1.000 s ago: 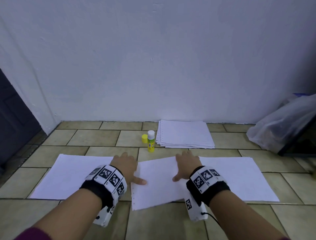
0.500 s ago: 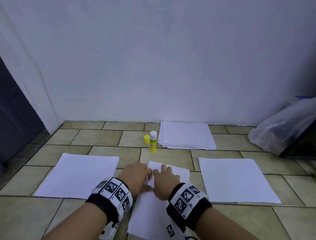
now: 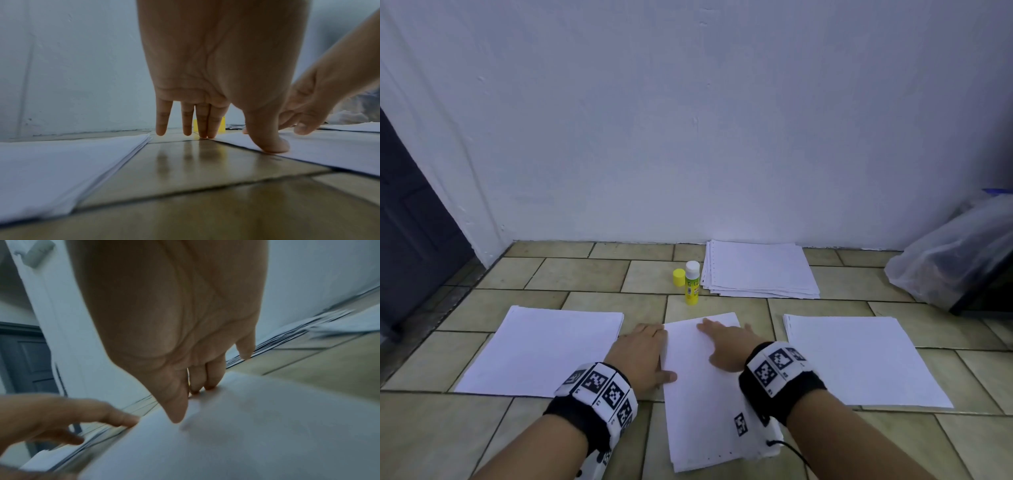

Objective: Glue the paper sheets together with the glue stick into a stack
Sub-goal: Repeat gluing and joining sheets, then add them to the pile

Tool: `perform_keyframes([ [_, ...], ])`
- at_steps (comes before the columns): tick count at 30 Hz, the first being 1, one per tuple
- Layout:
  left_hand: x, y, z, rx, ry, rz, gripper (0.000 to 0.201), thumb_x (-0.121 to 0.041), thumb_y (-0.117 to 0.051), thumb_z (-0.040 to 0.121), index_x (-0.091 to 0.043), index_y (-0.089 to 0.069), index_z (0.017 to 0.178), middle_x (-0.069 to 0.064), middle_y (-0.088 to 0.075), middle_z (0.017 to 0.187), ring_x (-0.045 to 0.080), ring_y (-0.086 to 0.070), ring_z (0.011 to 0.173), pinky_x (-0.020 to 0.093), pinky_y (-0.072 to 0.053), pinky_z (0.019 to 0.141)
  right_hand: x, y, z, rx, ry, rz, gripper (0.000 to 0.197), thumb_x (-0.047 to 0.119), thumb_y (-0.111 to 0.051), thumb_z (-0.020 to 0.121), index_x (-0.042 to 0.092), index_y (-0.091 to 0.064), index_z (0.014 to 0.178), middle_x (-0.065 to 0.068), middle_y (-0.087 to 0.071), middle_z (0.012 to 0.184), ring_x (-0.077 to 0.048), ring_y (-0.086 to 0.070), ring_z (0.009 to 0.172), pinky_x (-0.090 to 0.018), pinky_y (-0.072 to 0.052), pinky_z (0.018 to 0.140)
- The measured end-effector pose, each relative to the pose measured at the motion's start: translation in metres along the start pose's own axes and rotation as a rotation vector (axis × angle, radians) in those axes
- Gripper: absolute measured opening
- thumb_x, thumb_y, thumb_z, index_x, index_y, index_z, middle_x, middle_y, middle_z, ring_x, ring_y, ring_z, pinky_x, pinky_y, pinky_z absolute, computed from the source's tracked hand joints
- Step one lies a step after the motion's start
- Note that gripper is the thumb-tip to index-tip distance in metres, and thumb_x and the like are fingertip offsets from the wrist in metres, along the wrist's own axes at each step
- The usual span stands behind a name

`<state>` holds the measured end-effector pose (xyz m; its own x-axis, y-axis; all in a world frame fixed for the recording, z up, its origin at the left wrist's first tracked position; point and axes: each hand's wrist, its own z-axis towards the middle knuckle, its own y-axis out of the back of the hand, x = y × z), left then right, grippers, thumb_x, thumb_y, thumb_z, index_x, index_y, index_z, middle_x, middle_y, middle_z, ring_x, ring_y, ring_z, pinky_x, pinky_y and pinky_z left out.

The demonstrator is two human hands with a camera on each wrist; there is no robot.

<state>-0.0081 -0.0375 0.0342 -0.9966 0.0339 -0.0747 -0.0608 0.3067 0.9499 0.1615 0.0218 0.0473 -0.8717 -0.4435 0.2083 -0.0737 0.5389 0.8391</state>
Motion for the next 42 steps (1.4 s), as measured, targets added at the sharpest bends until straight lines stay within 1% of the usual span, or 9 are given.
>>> perform_keyframes([
  [9,0.005,0.006,0.0,0.024,-0.001,0.063,0.073,-0.06,-0.052,0.087,-0.019,-0.034,0.145,-0.005,-0.032,0.152,0.016,-0.029,0.136,0.034,-0.033,0.104,-0.017,-0.004,-0.003,-0.072,-0.117,-0.082,0.075,0.049,-0.057,0.089,0.018,-0.024,0.148,0.001,-0.032,0.151,-0.022,-0.033,0.137,-0.048,-0.017,0.114],
  [12,-0.005,0.015,0.005,0.012,0.08,0.13,0.057,-0.061,-0.048,0.089,-0.014,-0.052,0.123,0.001,-0.052,0.129,0.019,-0.041,0.123,0.035,-0.032,0.101,0.003,-0.003,-0.008,-0.108,-0.111,-0.286,0.066,0.042,-0.064,0.086,0.011,-0.037,0.138,-0.011,-0.032,0.144,-0.03,-0.026,0.134,-0.043,-0.034,0.102],
  [15,-0.012,0.02,0.004,0.017,0.072,0.187,0.045,-0.043,-0.057,0.091,-0.011,-0.051,0.123,0.004,-0.049,0.129,0.022,-0.043,0.121,0.035,-0.034,0.102,0.023,-0.005,-0.007,-0.095,-0.117,-0.282,0.045,0.018,-0.052,0.094,0.004,-0.041,0.135,-0.019,-0.028,0.144,-0.032,-0.03,0.131,-0.038,-0.037,0.101],
  [18,-0.009,0.012,0.002,0.031,-0.108,-0.027,0.053,-0.02,-0.064,0.087,-0.013,-0.041,0.134,-0.001,-0.033,0.141,0.021,-0.042,0.124,0.032,-0.039,0.101,0.038,-0.014,-0.004,-0.084,-0.107,-0.243,0.043,0.015,-0.044,0.096,0.001,-0.039,0.136,-0.021,-0.03,0.141,-0.034,-0.034,0.127,-0.037,-0.036,0.103],
  [20,-0.006,0.012,-0.001,0.102,-0.154,-0.067,0.058,-0.024,-0.064,0.087,-0.015,-0.038,0.138,0.0,-0.035,0.141,0.019,-0.042,0.126,0.032,-0.038,0.101,0.047,-0.018,-0.003,-0.096,-0.115,-0.225,0.043,0.016,-0.043,0.096,0.002,-0.039,0.136,-0.02,-0.031,0.14,-0.034,-0.033,0.128,-0.037,-0.037,0.102],
  [25,0.001,0.018,-0.003,0.092,-0.112,0.104,0.055,-0.038,-0.066,0.086,-0.017,-0.044,0.132,0.002,-0.042,0.134,0.019,-0.043,0.122,0.031,-0.036,0.098,0.065,-0.024,-0.002,-0.08,-0.137,-0.219,0.044,0.015,-0.038,0.098,0.001,-0.034,0.14,-0.022,-0.029,0.144,-0.037,-0.033,0.13,-0.044,-0.033,0.104],
  [29,0.01,0.007,-0.003,0.103,-0.102,0.049,0.088,-0.04,-0.07,0.082,-0.015,-0.021,0.15,0.0,-0.017,0.156,0.017,-0.022,0.142,0.033,-0.029,0.112,0.072,-0.028,0.004,-0.042,-0.132,-0.097,0.058,0.019,-0.042,0.099,0.002,-0.017,0.148,-0.021,-0.011,0.156,-0.035,-0.013,0.144,-0.047,-0.017,0.114],
  [34,0.015,0.001,-0.005,0.168,-0.041,0.078,0.098,-0.049,-0.062,0.087,-0.014,0.0,0.154,-0.001,0.008,0.161,0.015,0.008,0.148,0.042,-0.014,0.12,0.076,-0.028,0.011,-0.013,0.017,-0.052,0.084,0.02,-0.055,0.094,0.002,0.005,0.151,-0.013,0.009,0.16,-0.024,0.004,0.148,-0.047,-0.006,0.119],
  [42,0.01,0.01,-0.007,0.181,0.006,0.123,0.099,-0.056,-0.058,0.087,-0.01,-0.001,0.154,0.0,0.002,0.162,0.014,0.0,0.148,0.044,-0.013,0.12,0.046,-0.022,0.005,0.003,0.084,-0.033,0.072,0.014,-0.041,0.095,0.006,0.002,0.152,-0.007,0.008,0.161,-0.017,0.001,0.148,-0.047,0.0,0.119],
])
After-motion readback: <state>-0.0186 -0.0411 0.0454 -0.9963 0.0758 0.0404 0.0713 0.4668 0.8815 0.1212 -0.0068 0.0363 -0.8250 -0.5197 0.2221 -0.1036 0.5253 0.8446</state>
